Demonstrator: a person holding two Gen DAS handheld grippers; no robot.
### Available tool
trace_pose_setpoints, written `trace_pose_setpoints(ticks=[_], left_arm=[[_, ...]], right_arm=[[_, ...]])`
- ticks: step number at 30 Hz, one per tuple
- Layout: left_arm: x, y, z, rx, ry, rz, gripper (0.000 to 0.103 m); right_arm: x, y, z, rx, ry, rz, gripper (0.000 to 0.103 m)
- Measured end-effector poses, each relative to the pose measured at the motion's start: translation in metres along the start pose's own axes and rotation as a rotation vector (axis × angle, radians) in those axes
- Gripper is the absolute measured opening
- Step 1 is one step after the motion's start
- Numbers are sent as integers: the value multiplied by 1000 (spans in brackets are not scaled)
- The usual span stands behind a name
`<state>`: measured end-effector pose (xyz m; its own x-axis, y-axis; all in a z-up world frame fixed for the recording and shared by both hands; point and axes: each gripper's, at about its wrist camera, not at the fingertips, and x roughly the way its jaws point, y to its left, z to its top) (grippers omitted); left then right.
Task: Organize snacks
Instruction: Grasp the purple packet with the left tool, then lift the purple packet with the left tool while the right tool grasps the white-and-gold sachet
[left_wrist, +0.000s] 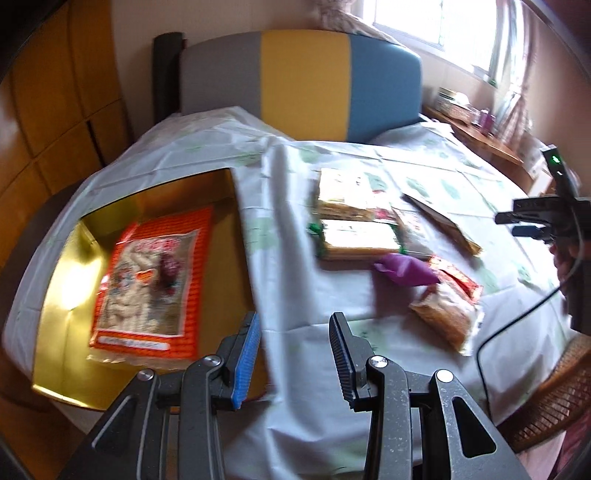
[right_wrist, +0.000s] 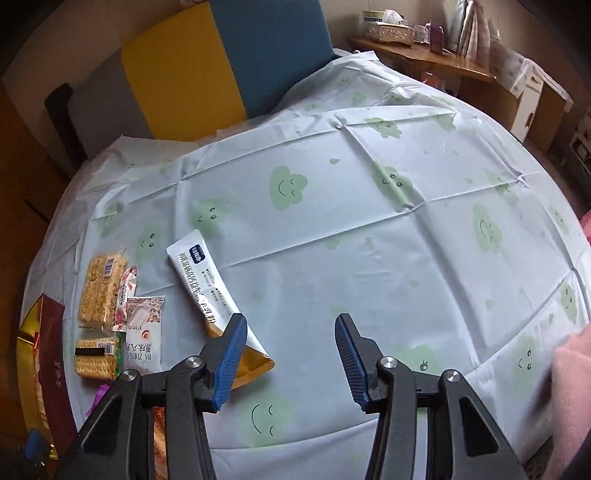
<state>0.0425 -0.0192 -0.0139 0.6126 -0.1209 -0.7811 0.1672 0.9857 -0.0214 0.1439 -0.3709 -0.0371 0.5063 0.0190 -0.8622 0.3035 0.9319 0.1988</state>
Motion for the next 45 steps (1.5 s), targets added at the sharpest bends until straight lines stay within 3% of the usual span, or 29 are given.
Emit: trace_pose_setpoints(ticks=[7,11,22,25,29,32,39,45], left_arm=[[16,-31,3,54,52,-72,39],[25,-39,11,15,70,-118,62],[63,-75,47,14,109,-186,62],[78,-85,55,29,127,-191,68],[101,-92,59,24,174,-176,68],[115,-92,56,29,211,-177,57],[106,-80,50,15,158,-212,46],[93,-62,35,15,113,-190,47]], right_arm=[[4,9,-4,-43,26,14,50],[7,14,-6,-67,46,25,50],[8,14,-6,-73,49,21,51],[8,15,-5,-77,49,24,51],[9,17,-5,-84,49,31,51],[9,17,-5,-79,49,34,51],[13,16,-3,-77,55,22,51],[17,17,-5,-89,68,3,51]])
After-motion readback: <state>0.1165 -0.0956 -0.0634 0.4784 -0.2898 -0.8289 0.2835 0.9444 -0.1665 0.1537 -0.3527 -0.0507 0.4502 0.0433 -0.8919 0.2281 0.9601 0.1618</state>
